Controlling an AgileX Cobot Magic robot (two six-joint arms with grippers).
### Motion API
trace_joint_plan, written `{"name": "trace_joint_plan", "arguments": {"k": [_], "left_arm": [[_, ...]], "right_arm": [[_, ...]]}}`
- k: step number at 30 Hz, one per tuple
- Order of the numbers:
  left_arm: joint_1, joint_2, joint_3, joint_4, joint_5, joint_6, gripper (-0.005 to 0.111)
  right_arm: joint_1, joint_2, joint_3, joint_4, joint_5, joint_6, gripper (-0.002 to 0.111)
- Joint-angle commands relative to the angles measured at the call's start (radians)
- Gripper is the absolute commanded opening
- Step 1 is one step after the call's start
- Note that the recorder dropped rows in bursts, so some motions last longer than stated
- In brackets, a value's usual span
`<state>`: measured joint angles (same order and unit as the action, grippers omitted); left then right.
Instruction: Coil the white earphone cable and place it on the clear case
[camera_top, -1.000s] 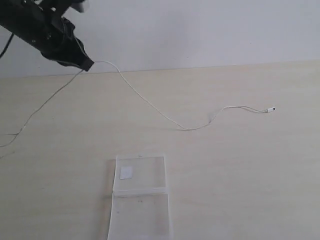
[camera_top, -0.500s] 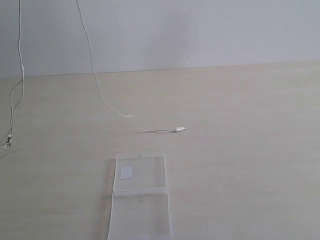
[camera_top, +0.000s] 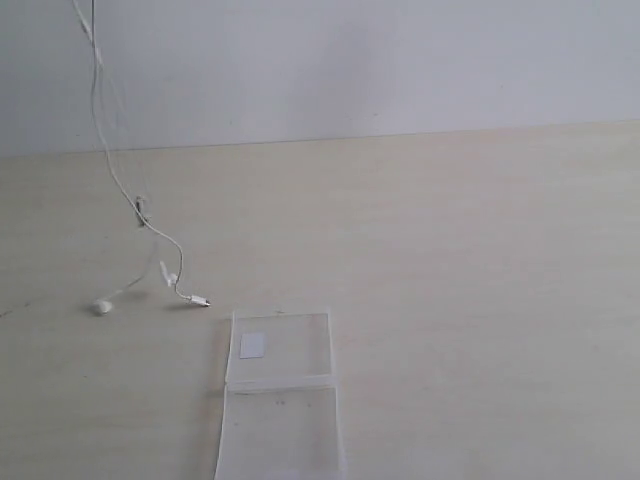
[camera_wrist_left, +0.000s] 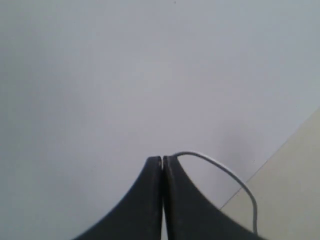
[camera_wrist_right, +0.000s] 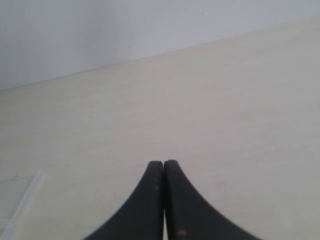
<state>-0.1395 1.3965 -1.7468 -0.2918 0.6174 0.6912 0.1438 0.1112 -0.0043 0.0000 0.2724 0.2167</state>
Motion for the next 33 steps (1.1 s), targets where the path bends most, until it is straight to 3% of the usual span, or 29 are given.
{"name": "trace_joint_plan", "arguments": {"k": [1,27,30,33], "left_arm": [[0.002,-0.007,-0.061,0.01,0.04,-0.012,0.0],[0.002,-0.007,-0.279,-0.005,0.165,-0.084,0.0],[0.002,-0.007,-0.279,-0.006,0.176,-0.089,0.0],[0.002,-0.007,-0.279,-0.006,0.181,-0.089,0.0]], "right_arm": [[-0.005,-0.005,0.004,0.0,-0.004,-0.007,0.0],[-0.005,-0.005,0.004,0.0,-0.004,-0.007,0.0],[-0.005,-0.005,0.004,-0.252,-0.056,-0.152,0.0],[-0.005,-0.005,0.004,-0.296,-0.213,-0.096,0.0]]}}
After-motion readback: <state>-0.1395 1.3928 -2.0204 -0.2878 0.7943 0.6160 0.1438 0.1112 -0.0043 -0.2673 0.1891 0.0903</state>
